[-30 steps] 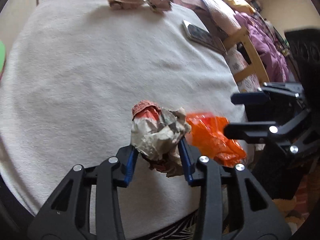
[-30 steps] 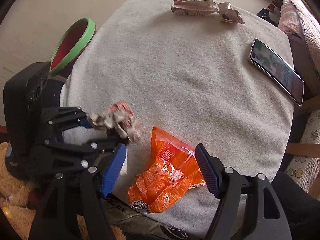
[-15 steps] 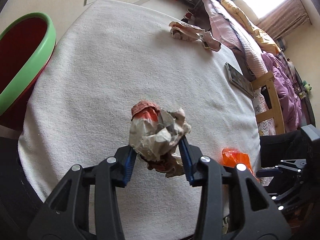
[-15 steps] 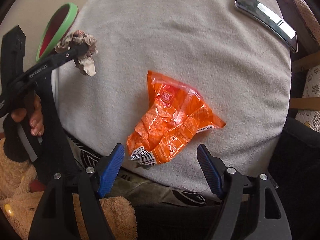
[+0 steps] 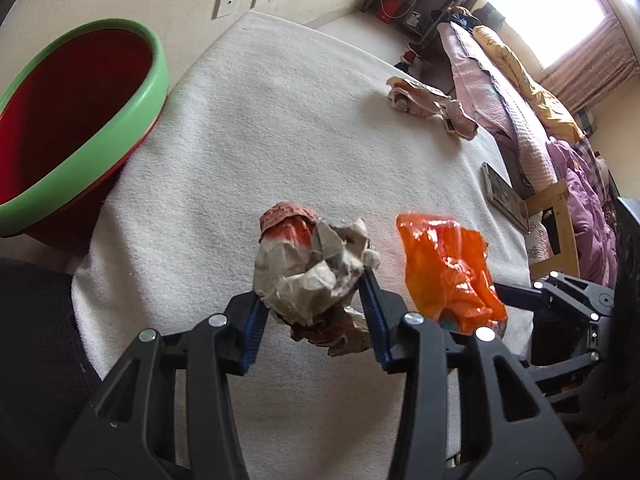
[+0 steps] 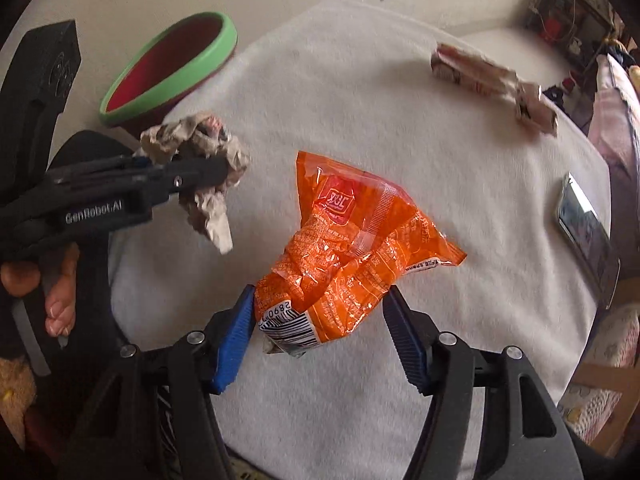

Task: Collect trash

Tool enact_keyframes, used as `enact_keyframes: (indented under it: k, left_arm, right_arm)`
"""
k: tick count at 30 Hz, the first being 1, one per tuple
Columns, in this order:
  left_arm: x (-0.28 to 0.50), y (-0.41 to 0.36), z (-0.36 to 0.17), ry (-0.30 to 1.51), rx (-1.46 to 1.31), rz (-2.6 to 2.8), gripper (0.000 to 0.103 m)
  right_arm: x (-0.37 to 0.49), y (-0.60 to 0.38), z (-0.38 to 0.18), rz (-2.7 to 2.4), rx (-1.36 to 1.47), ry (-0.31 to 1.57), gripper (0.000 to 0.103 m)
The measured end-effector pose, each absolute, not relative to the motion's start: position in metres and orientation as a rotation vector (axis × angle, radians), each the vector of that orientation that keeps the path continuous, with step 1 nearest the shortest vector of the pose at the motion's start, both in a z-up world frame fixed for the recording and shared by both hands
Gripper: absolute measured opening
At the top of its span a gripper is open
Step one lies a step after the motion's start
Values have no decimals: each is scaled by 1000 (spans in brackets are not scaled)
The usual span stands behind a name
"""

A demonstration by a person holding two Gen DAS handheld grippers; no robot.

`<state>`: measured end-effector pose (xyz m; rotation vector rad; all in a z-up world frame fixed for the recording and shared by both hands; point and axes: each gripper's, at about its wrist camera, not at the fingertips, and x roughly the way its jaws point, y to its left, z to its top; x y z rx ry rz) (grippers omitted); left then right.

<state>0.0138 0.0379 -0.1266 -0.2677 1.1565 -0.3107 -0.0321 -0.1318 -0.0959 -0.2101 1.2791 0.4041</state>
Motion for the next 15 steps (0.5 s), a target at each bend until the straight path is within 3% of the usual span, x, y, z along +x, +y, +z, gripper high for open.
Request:
enact_keyframes:
  k: [15]
  left_arm:
    - [13, 30, -136, 1201, -217, -291, 49]
  right_arm:
    - [-10, -150, -103, 351, 27, 1263, 67]
